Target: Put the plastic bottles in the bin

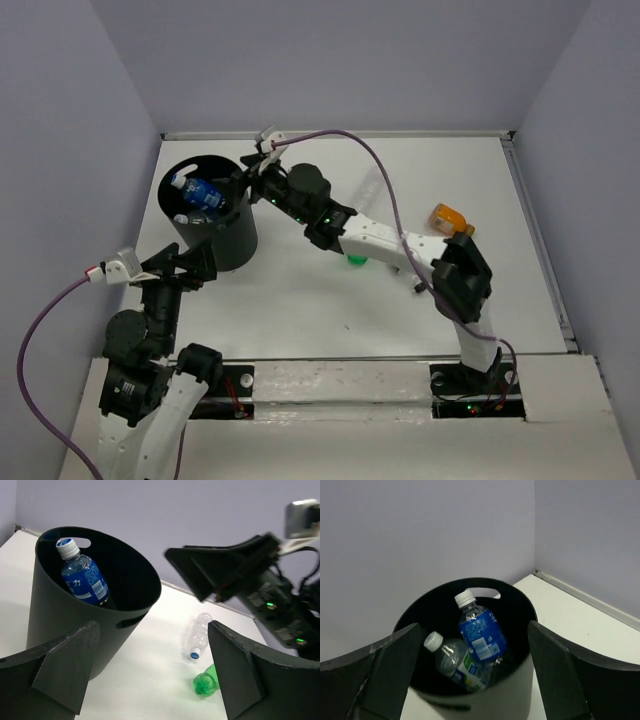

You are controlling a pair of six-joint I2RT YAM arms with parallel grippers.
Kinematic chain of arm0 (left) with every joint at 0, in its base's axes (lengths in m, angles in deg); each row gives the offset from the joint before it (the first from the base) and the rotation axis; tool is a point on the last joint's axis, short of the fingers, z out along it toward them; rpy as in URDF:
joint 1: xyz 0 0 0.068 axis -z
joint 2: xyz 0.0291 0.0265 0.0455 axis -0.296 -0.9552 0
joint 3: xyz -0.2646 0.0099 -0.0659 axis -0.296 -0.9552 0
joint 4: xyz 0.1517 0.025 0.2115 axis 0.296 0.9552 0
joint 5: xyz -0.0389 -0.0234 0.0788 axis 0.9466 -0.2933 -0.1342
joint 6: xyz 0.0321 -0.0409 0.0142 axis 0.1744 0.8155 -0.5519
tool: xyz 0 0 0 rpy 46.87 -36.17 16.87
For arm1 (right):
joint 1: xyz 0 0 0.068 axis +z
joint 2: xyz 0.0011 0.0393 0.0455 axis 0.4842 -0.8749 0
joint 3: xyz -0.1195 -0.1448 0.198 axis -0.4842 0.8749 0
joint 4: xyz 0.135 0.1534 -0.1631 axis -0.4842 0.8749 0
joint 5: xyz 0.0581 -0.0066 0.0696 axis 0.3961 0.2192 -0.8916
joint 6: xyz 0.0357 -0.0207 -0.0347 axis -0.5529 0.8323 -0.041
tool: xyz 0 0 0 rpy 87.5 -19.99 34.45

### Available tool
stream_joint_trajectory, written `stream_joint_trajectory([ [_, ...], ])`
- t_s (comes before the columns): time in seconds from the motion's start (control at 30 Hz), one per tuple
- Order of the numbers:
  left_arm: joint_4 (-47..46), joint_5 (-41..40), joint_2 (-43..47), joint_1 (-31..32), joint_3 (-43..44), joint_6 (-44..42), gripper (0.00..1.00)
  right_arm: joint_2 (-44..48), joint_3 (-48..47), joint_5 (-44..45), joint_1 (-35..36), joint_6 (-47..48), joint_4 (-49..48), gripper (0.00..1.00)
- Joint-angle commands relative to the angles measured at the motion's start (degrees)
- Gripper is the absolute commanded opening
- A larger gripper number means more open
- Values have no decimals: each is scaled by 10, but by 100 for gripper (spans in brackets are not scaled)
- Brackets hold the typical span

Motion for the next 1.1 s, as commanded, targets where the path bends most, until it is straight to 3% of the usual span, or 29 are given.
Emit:
stream_joint_trajectory([
  [0.0,-18,-6,4,2,12,-1,99,169,107,60,0,23,15,95],
  [0.17,-18,-5,6,4,10,0,99,274,277,213,-5,48,150,100],
  [0.33,-22,-2,4,6,8,0,99,355,369,334,-35,13,272,100],
  [0.6,-19,0,1,6,7,0,99,349,405,380,-66,-38,323,100],
  [0.73,-19,1,3,5,6,1,99,339,426,334,-98,-73,328,99],
  [1.07,-20,2,2,7,5,0,99,312,432,303,-98,-139,340,82],
])
